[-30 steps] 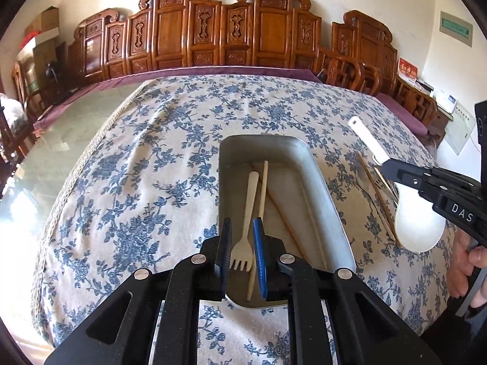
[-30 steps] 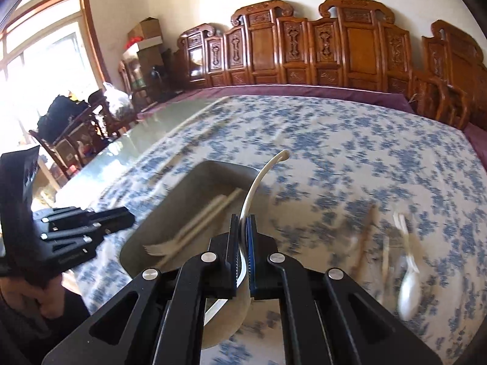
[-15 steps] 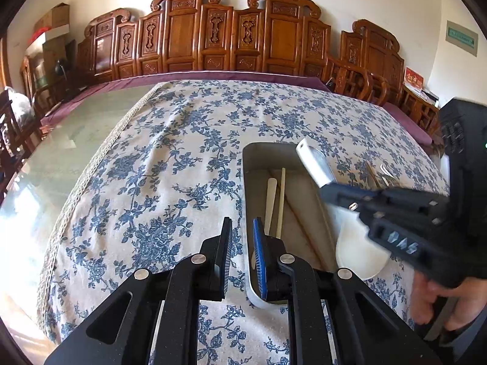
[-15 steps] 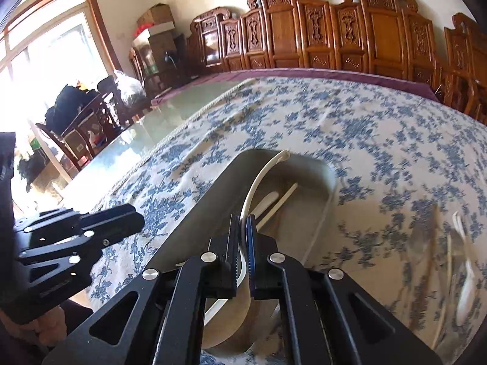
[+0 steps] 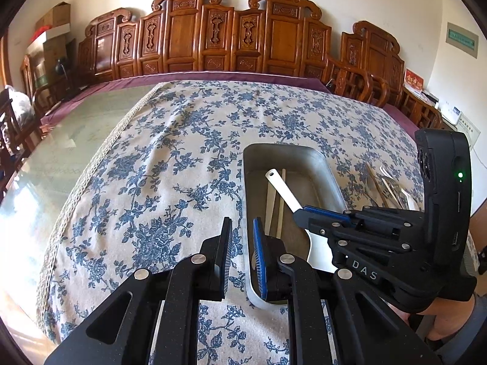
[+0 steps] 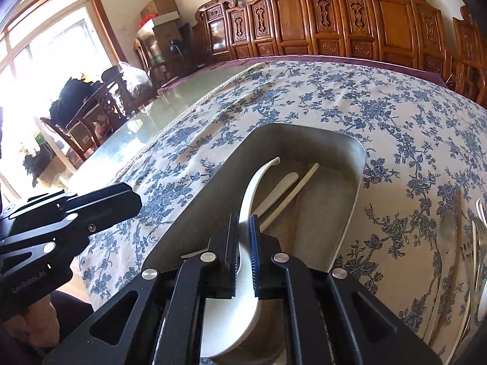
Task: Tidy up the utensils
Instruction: 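Carry the white spoon into the grey tray and open the right gripper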
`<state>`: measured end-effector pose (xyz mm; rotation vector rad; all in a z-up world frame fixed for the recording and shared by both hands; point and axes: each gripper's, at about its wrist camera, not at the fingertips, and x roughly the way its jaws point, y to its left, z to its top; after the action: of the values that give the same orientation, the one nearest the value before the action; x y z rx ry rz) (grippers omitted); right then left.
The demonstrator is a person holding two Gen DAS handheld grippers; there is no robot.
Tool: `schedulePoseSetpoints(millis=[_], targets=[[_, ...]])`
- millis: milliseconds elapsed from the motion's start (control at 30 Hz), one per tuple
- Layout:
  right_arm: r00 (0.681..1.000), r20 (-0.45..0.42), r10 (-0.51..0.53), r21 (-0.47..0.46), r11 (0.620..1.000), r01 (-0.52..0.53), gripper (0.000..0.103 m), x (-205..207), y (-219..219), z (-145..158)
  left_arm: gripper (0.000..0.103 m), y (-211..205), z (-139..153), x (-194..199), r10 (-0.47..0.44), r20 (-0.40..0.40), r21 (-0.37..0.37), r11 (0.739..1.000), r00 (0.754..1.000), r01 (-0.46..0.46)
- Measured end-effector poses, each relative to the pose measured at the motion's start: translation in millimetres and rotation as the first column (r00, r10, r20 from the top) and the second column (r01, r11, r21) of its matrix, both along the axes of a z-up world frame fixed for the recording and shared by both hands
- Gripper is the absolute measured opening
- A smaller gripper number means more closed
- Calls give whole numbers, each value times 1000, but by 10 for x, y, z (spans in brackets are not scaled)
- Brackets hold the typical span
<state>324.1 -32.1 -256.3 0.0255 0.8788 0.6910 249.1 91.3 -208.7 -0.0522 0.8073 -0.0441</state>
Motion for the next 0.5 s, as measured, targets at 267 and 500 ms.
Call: schedulePoseSetpoints(millis=[267,500], targets=[[1000,-10,13,20,1000,-13,10,37,-143,11,13,-79,-1,6,-9,5,1,1000,1000,9],[999,33,-9,10,1000,8,10,-18,-350,151,13,-140,-12,13,-16,0,-1,1000,1000,16]])
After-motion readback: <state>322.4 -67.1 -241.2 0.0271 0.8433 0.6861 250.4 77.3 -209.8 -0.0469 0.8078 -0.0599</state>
